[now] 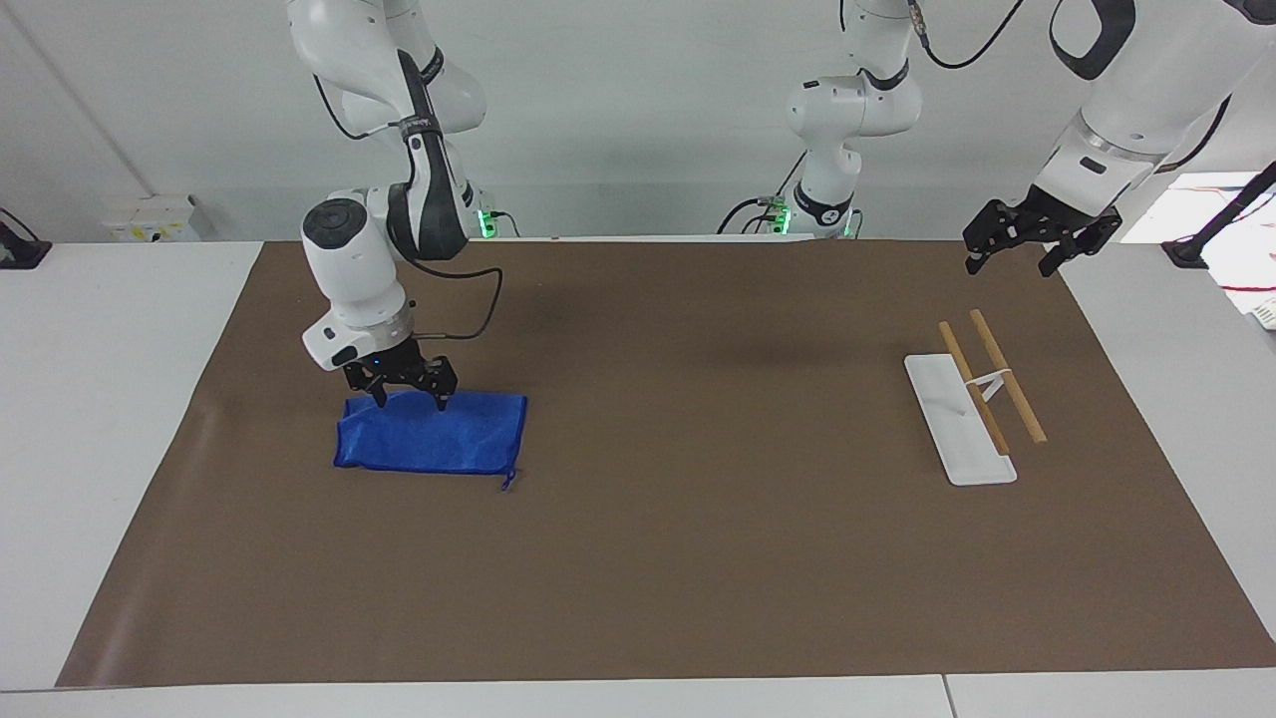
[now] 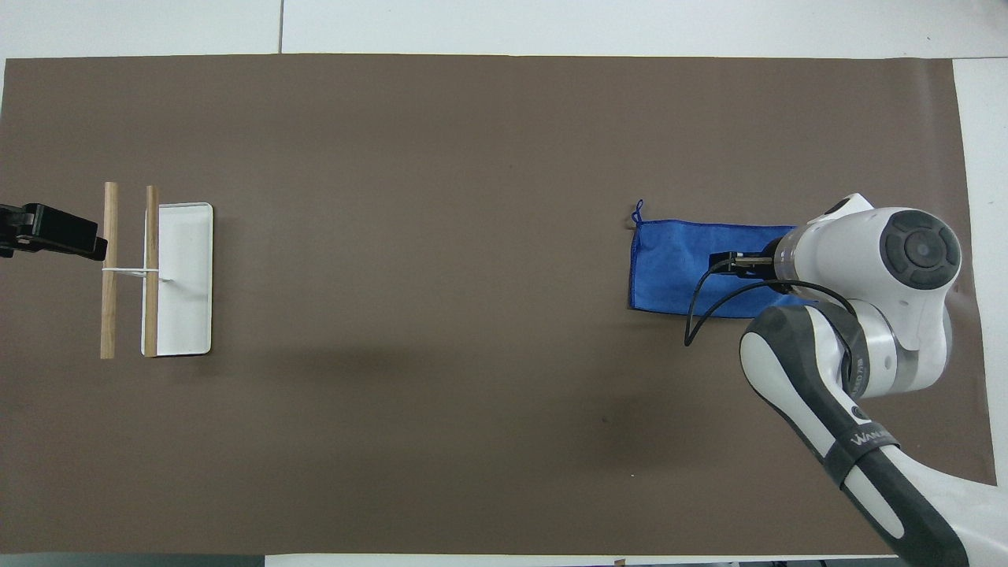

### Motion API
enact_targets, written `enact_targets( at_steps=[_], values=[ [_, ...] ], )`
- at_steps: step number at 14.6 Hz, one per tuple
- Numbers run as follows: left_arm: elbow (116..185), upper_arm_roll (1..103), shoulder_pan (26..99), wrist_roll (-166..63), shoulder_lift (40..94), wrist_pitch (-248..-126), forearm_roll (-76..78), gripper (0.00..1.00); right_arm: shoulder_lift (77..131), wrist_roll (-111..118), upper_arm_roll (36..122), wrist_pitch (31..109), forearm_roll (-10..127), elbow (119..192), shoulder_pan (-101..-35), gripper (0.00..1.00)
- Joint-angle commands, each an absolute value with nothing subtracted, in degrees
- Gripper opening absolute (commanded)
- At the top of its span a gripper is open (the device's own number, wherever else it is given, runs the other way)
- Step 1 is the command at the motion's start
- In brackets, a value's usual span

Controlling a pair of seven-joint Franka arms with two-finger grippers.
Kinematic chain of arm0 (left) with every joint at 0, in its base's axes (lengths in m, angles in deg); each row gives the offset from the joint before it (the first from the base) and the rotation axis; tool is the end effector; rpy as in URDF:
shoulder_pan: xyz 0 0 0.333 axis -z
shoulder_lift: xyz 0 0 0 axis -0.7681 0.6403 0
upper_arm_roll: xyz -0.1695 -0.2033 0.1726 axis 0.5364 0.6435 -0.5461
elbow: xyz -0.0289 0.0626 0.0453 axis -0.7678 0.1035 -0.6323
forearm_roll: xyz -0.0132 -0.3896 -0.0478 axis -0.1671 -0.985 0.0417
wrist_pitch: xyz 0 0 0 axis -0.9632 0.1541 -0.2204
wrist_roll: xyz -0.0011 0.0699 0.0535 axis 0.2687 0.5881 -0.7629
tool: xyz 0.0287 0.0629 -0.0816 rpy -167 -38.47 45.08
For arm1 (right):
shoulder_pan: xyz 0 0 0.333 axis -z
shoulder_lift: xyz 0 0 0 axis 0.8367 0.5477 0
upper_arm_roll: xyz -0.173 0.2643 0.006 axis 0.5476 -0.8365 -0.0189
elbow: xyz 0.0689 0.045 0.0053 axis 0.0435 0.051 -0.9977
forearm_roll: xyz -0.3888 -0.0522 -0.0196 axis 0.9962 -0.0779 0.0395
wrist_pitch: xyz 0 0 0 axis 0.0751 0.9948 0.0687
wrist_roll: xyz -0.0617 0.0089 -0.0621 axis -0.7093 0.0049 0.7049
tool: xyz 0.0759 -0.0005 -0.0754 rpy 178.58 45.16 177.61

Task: Right arm passes towel to left arm to hang
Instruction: 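Reach the right gripper down onto the blue towel and grasp it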

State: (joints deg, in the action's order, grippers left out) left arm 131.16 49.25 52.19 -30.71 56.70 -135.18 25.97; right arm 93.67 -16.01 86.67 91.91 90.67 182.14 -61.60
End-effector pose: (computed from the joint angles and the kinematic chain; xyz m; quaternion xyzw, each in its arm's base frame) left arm 0.5460 -0.0224 0.6254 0.9976 -0.0637 -0.0265 0.0055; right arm 0.5349 0.0416 0.3314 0.9976 -0.0550 0.0415 0.0034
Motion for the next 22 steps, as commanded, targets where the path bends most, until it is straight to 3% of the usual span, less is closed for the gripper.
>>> enact_targets(
  at_steps=[1,9,10,11,12,13,15,22],
  values=[
    [131.6,49.4,51.9,-30.2,56.2,-134.6,26.2,1.00,94.6,-15.2,86.5,93.5,90.9,182.9,-61.0,1.00],
    [131.6,49.4,51.9,-30.2,56.2,-134.6,26.2,1.00,99.5,-11.0,86.5,96.8,90.9,182.8,-58.6,1.00],
    [131.6,49.4,51.9,-30.2,56.2,-134.6,26.2,1.00,100.2,-10.8,86.5,96.9,91.0,182.8,-58.6,0.95],
    [131.6,49.4,51.9,-30.2,56.2,-134.6,26.2,1.00,100.6,-10.8,86.5,96.9,91.0,182.8,-58.6,0.69],
    [131.6,49.4,51.9,-30.2,56.2,-134.6,26.2,1.00,100.7,-10.9,86.5,96.6,91.0,182.4,-59.0,0.16],
    [131.6,49.4,51.9,-30.2,56.2,-134.6,26.2,1.00,100.7,-10.8,86.5,96.0,91.1,182.2,-59.1,0.00],
    [131.6,49.3,51.9,-30.2,56.2,-134.6,26.2,1.00,100.8,-10.9,86.5,94.7,91.1,180.7,-58.9,0.00],
    [131.6,49.4,51.9,-30.2,56.2,-134.6,26.2,1.00,96.4,-12.1,85.5,78.7,90.9,173.2,-60.1,0.00]
  ],
)
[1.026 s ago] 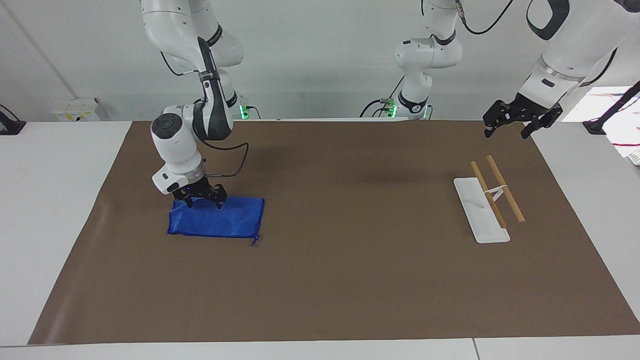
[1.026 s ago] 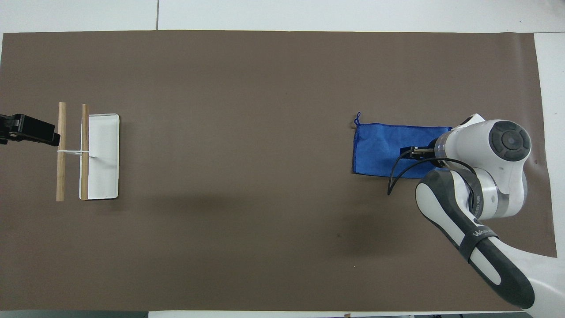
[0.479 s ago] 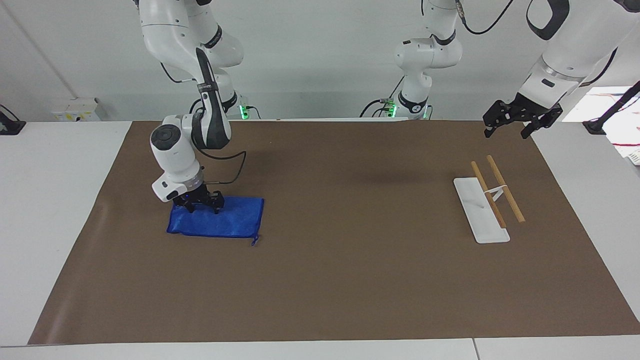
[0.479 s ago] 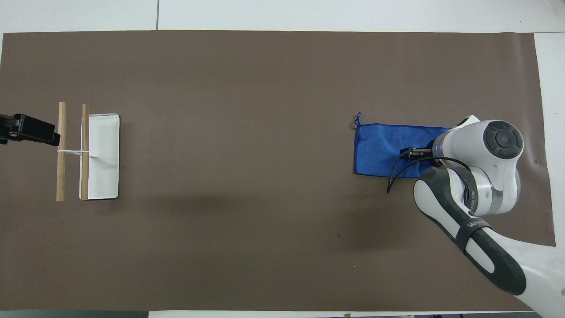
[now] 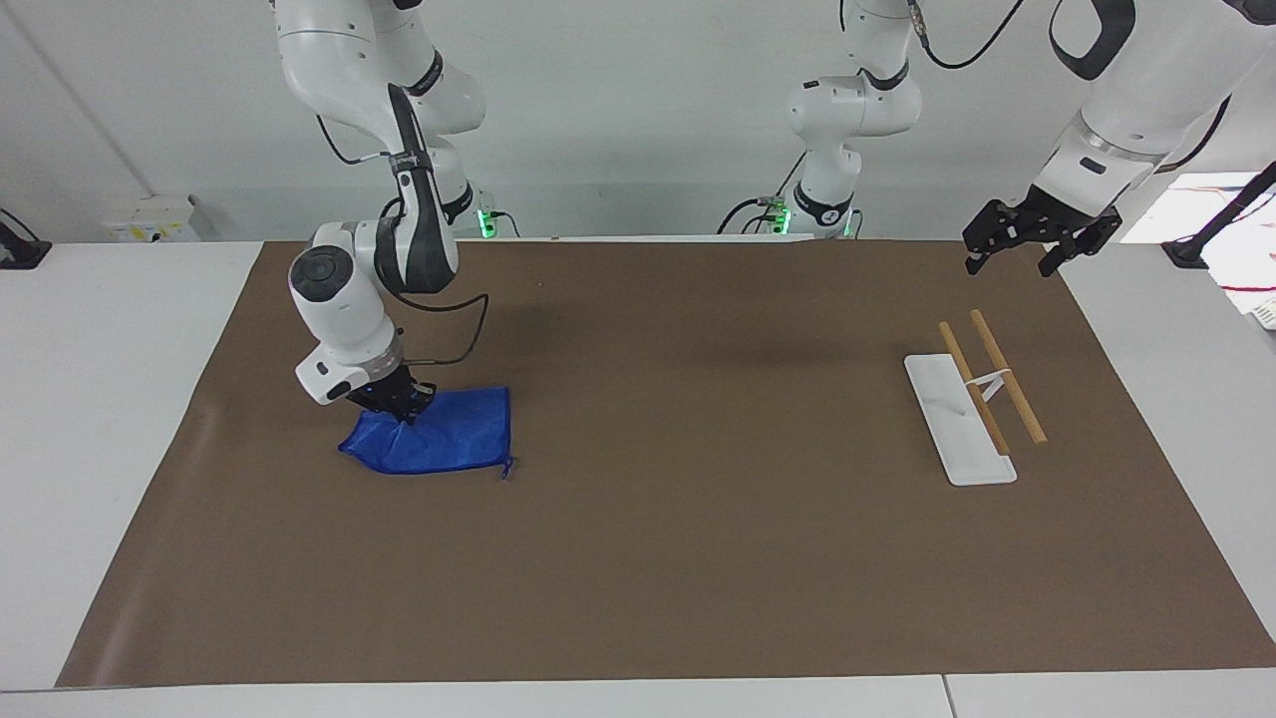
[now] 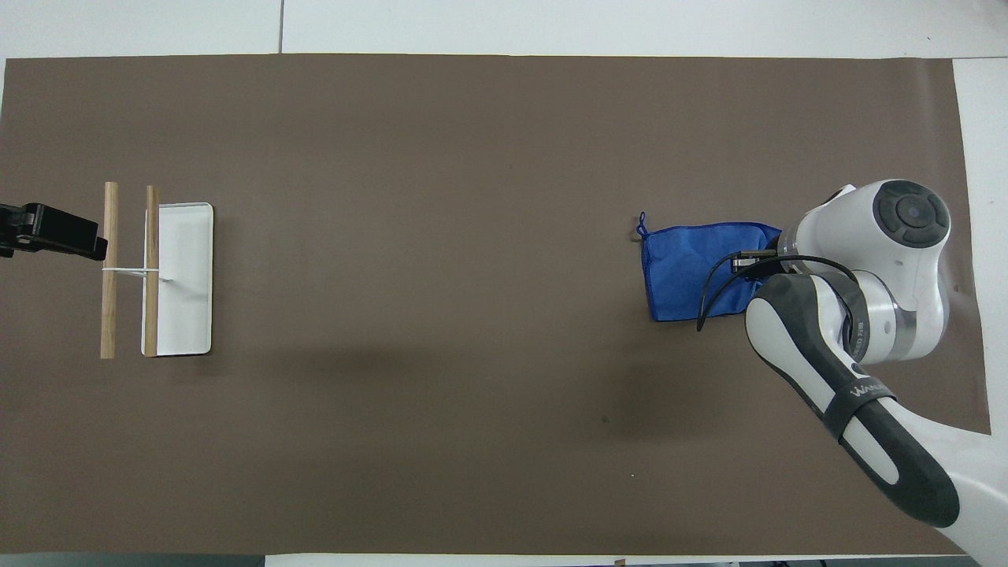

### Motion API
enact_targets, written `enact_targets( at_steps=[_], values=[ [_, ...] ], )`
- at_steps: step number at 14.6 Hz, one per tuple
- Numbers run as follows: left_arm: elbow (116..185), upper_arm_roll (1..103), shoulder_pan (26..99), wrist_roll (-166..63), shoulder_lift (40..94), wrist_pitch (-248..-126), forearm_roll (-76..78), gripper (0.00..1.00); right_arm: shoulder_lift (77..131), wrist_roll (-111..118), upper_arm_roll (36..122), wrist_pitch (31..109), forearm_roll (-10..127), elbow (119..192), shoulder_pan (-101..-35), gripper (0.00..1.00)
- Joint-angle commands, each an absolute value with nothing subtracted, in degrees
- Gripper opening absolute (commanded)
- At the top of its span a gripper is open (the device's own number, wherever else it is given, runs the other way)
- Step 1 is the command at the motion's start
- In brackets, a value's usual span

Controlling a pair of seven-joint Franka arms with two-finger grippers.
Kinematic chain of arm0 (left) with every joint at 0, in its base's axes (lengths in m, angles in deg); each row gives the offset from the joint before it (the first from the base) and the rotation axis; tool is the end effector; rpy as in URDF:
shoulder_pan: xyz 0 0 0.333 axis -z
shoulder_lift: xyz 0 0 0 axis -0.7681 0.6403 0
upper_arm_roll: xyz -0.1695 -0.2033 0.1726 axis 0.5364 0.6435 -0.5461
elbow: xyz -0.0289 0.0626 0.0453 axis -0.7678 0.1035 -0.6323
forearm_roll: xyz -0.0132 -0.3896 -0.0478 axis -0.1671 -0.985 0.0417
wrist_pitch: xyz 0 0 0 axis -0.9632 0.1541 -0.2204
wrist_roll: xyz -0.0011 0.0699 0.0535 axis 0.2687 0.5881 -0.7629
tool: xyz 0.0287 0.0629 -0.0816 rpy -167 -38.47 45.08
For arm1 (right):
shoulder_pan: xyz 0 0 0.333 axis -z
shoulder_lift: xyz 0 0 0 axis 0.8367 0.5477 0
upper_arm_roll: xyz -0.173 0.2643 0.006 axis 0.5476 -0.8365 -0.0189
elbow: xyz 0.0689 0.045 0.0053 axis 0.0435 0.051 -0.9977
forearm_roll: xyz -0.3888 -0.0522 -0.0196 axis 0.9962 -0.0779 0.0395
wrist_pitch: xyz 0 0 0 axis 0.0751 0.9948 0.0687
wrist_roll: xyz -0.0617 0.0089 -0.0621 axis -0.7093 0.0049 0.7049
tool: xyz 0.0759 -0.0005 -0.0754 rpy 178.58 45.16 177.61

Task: Right arm passes towel to left arm to hang
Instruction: 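Reach the right gripper down onto the blue towel and grasp it, then lift the blue towel with the right gripper toward the white rack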

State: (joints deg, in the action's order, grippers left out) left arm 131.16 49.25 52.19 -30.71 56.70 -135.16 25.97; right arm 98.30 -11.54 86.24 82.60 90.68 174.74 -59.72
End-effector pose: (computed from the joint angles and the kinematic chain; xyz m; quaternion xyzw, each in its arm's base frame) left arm 0.5460 -0.0224 0.6253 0.9976 -0.0637 -0.0267 0.0055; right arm 0.5581 0.0286 0.3276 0.9994 -0.0297 -0.0155 0.0114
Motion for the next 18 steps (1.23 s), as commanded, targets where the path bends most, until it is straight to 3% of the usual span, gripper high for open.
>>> enact_targets(
  at_steps=[1,6,8,13,18],
  values=[
    [131.6,49.4,51.9,-30.2,56.2,-134.6,26.2,1.00,96.0,-12.1,85.3,77.2,90.8,171.9,-60.3,0.00],
    [131.6,49.4,51.9,-30.2,56.2,-134.6,26.2,1.00,94.7,-19.8,85.2,62.1,84.3,157.0,-65.3,0.00],
    [131.6,49.4,51.9,-30.2,56.2,-134.6,26.2,1.00,95.0,-24.2,85.2,60.6,82.6,152.3,-68.3,0.00],
    [131.6,49.4,51.9,-30.2,56.2,-134.6,26.2,1.00,96.8,-30.9,85.2,61.9,68.3,143.6,-72.0,0.00],
    [131.6,49.4,51.9,-30.2,56.2,-134.7,26.2,1.00,99.2,-40.8,85.1,73.4,60.9,142.0,-79.9,0.00]
  ],
)
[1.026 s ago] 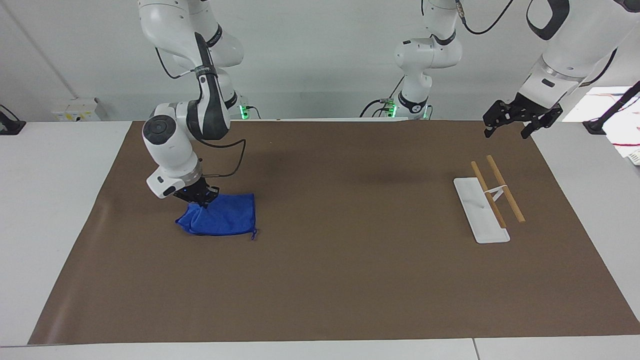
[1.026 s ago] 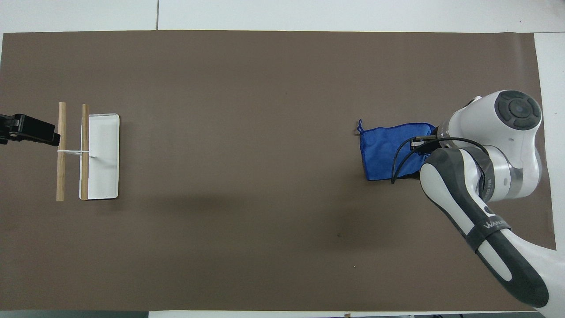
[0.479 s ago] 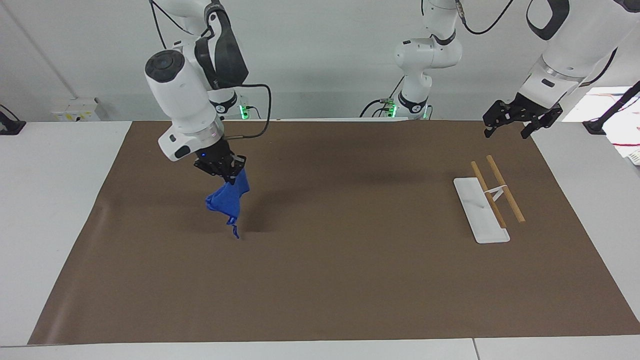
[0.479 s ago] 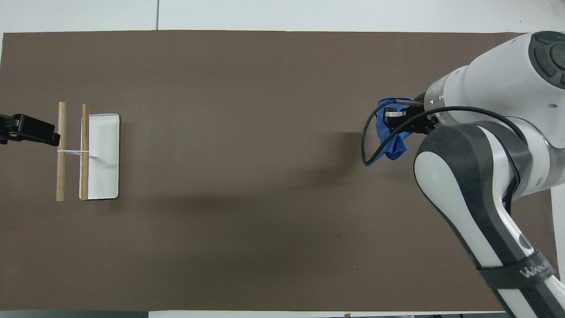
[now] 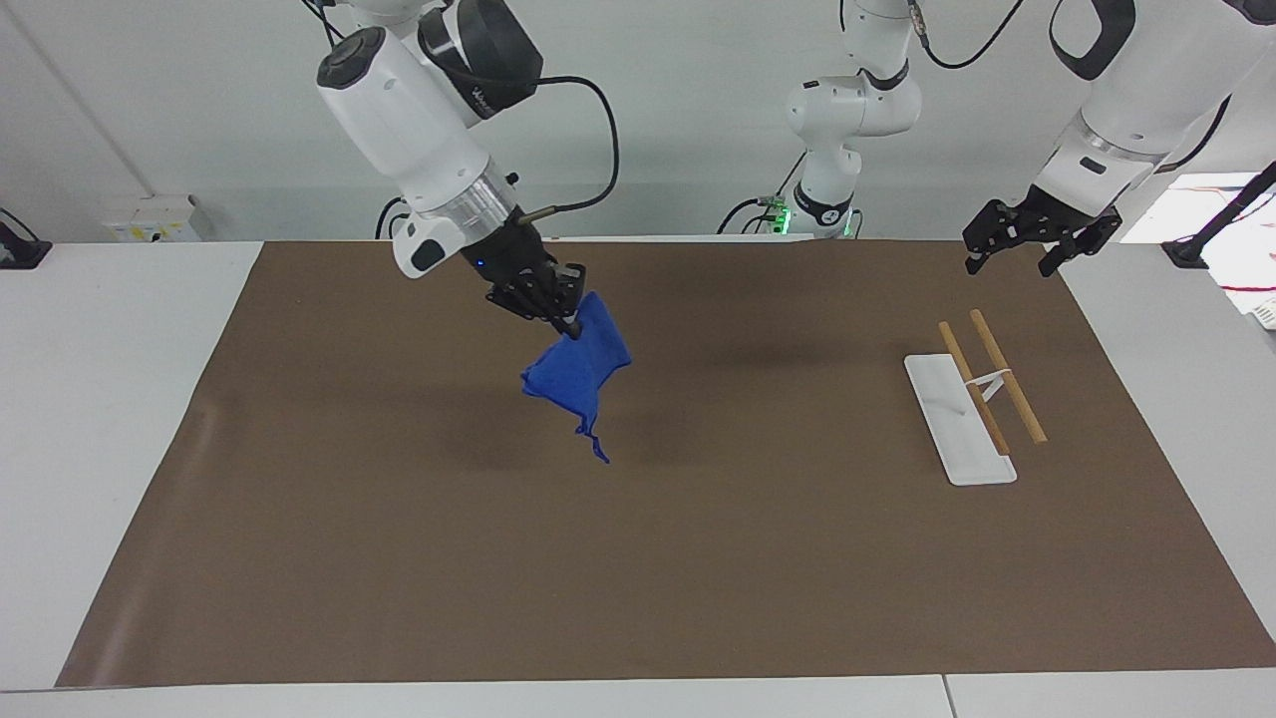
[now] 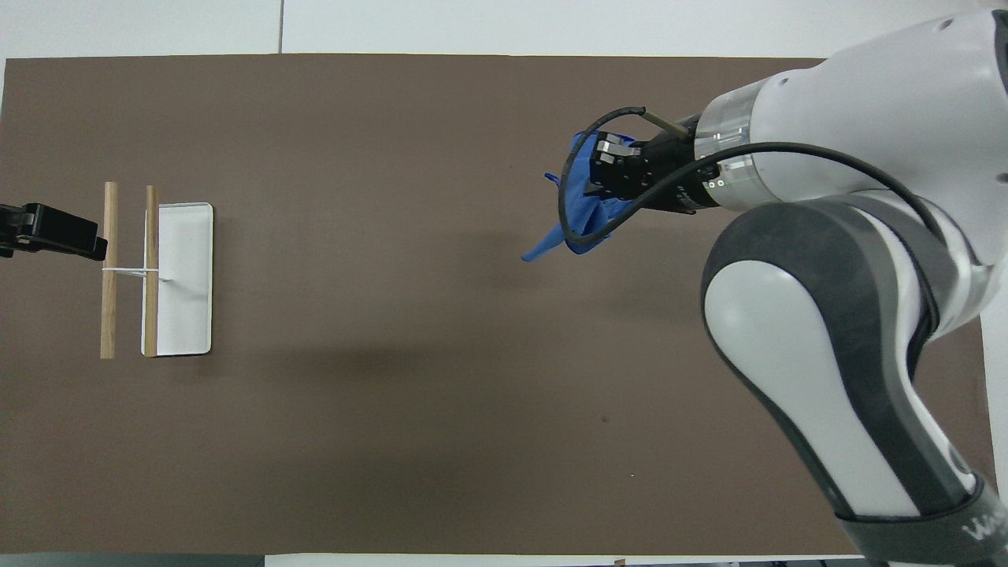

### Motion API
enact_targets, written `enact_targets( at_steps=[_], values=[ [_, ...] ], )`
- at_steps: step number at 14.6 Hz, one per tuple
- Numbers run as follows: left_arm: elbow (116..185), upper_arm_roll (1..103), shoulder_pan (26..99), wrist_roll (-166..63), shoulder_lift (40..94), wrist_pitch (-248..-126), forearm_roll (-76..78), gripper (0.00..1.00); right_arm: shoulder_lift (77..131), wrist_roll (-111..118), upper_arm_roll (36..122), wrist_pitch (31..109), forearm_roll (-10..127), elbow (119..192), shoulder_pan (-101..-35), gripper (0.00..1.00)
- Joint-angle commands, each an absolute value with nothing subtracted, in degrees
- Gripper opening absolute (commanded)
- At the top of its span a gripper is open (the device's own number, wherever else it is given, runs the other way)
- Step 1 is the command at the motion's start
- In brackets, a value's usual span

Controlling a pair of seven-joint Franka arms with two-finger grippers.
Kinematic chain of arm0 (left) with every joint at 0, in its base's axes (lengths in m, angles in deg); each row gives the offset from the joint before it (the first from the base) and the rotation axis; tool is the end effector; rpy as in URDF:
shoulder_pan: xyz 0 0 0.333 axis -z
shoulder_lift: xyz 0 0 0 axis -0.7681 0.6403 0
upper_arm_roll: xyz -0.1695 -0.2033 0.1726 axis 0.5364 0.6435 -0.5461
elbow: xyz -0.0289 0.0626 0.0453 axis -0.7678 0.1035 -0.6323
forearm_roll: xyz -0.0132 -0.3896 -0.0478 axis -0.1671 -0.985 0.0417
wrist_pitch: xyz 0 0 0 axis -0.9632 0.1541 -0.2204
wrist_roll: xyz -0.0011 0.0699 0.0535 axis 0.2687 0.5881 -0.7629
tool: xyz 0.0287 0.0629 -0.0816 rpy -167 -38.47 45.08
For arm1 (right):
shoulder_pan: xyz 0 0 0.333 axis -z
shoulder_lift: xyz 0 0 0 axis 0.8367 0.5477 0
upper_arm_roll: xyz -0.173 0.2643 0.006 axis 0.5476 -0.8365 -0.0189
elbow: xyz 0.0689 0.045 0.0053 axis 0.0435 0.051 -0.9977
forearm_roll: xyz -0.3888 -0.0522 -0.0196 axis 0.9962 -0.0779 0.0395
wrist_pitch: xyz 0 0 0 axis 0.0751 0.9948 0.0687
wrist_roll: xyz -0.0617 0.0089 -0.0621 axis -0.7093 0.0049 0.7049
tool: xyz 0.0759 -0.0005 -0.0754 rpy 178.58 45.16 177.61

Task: Right arm passes towel to left arm to hang
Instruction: 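Lift the blue towel with the right gripper toward the white rack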

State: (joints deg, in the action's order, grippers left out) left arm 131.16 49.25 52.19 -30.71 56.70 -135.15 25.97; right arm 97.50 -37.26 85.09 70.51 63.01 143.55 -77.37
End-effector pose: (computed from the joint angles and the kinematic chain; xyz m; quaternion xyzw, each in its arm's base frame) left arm 0.5460 -0.0224 0.6253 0.9976 -0.0637 -0.0268 0.0055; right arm 0.5847 0.2584 0.5806 -0.9498 0.1674 -0.0358 0.2618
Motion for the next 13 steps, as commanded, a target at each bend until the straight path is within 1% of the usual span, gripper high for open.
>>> enact_targets(
  at_steps=[1,8,10,13],
  values=[
    [131.6,49.4,51.9,-30.2,56.2,-134.6,26.2,1.00,99.4,-43.5,85.1,75.8,59.0,142.0,-80.8,0.00],
    [131.6,49.4,51.9,-30.0,56.3,-134.9,26.2,1.00,103.8,-58.4,85.1,95.6,46.8,141.6,-90.7,0.00],
    [131.6,49.3,51.7,-30.2,56.1,-134.1,26.2,1.00,104.2,-63.3,85.1,98.8,45.0,141.5,-92.6,0.00],
    [133.7,49.3,51.2,-30.5,55.2,-135.2,26.2,1.00,104.6,-66.5,85.2,102.0,42.9,141.4,-95.5,0.00]
  ],
)
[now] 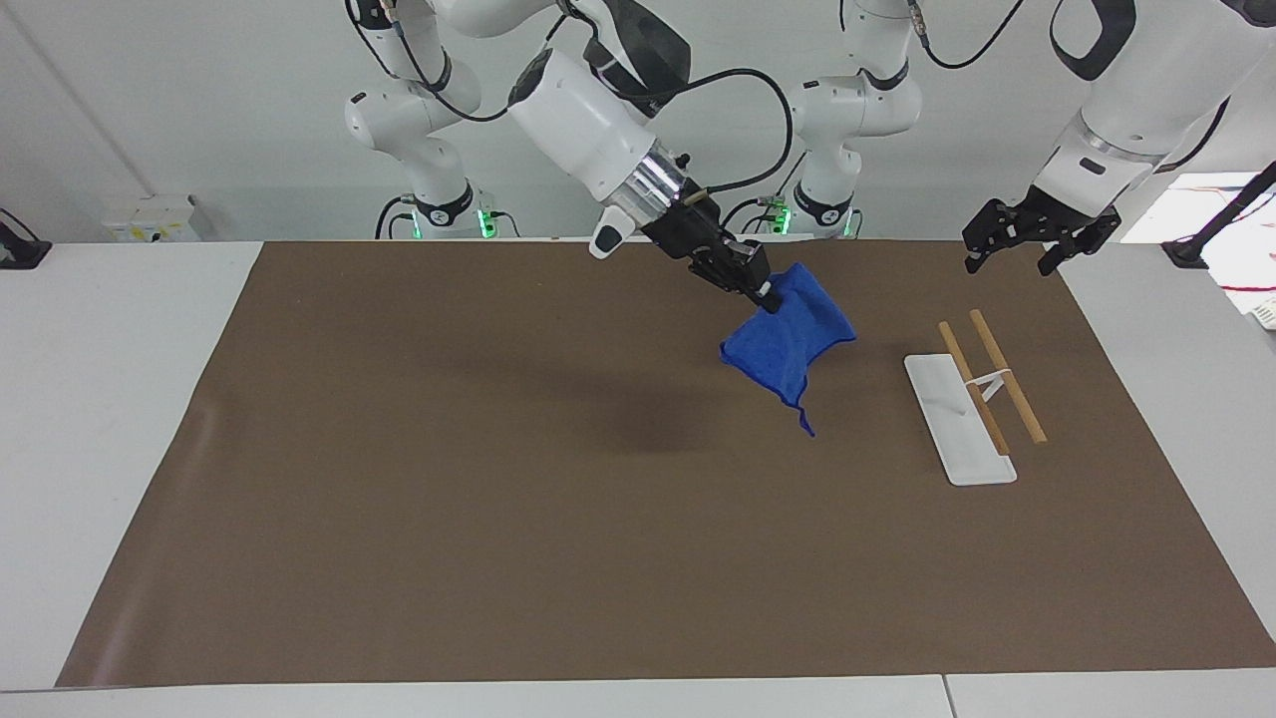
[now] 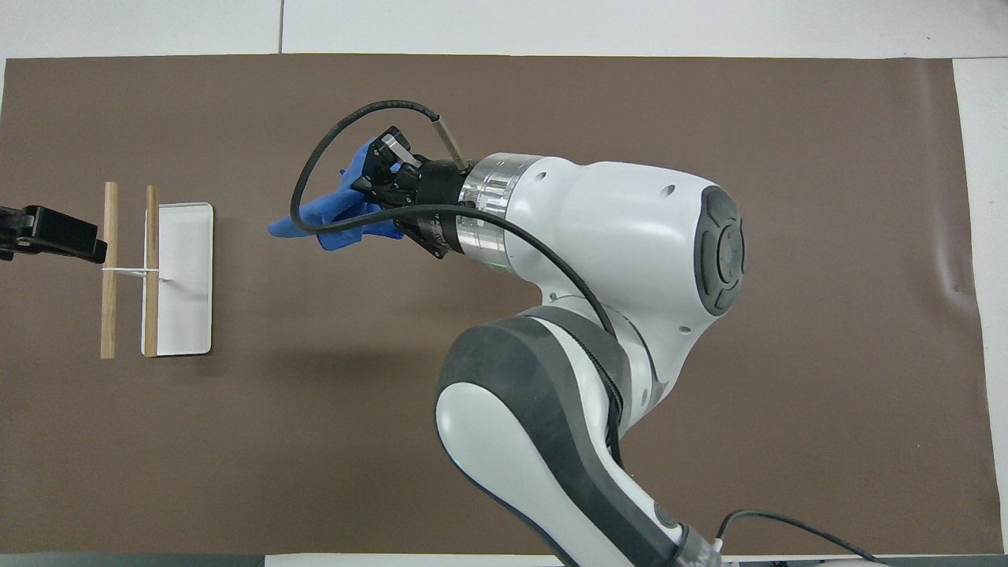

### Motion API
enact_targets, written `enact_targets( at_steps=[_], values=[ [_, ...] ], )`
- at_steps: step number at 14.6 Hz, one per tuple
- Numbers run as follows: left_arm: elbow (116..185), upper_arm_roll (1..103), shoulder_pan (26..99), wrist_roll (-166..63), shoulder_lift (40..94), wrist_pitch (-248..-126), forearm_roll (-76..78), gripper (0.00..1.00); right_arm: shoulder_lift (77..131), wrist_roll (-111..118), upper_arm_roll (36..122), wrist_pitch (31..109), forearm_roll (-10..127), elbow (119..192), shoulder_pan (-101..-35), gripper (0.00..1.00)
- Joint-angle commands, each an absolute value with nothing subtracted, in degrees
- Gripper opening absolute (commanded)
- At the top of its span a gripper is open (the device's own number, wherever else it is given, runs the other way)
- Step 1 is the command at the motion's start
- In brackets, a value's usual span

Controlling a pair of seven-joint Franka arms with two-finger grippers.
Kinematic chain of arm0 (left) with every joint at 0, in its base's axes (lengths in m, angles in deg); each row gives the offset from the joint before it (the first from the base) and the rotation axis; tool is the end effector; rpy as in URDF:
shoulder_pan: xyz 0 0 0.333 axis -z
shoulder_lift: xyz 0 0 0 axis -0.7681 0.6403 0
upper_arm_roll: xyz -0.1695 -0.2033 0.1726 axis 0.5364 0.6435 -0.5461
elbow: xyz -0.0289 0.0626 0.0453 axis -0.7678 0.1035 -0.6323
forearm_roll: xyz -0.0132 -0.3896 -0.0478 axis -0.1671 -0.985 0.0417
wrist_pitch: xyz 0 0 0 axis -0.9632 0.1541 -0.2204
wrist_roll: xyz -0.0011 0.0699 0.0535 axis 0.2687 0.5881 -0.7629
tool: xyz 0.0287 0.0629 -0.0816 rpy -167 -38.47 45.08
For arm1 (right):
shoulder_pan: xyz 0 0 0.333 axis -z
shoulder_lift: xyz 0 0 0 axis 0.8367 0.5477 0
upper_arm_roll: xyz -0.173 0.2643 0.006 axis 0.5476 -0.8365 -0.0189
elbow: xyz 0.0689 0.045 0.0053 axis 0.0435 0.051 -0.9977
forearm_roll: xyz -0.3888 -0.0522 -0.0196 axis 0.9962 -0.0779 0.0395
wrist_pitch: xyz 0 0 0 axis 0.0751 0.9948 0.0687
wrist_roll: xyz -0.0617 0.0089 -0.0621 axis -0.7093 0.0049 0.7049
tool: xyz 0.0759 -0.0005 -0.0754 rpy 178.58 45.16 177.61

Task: Right arm passes towel to left arm to hang
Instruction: 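Lift the blue towel with the right gripper toward the white rack, then hold the towel out while the left gripper reaches and grasps it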

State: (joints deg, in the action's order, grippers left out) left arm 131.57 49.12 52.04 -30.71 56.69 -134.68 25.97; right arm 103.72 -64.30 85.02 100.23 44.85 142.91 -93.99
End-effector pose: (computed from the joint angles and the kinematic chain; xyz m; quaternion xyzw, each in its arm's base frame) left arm 0.5449 -0.0197 0.6214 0.9975 -0.0612 -0.0343 0.0057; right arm 0.5472 0.4179 0.5708 -0.8056 0.3831 0.0153 0.4517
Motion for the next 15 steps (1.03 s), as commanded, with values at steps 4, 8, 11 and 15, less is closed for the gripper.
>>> enact_targets(
  at_steps=[4,8,11,15],
  values=[
    [133.8,49.4,51.8,-45.4,55.8,-135.5,20.5,1.00,105.0,-70.9,85.1,104.2,42.8,141.3,-96.3,0.00],
    [137.9,49.9,52.7,-59.1,53.7,-136.1,18.3,1.00,105.1,-72.5,84.7,105.4,42.5,140.9,-97.0,0.00],
    [138.7,50.0,55.7,-77.3,53.7,-139.5,16.3,1.00,105.1,-72.6,84.7,105.7,42.4,141.0,-97.9,0.00],
    [139.7,50.0,55.7,-98.6,54.1,-146.0,7.7,1.00,105.1,-72.5,84.7,105.8,42.8,140.9,-98.3,0.00]
  ],
)
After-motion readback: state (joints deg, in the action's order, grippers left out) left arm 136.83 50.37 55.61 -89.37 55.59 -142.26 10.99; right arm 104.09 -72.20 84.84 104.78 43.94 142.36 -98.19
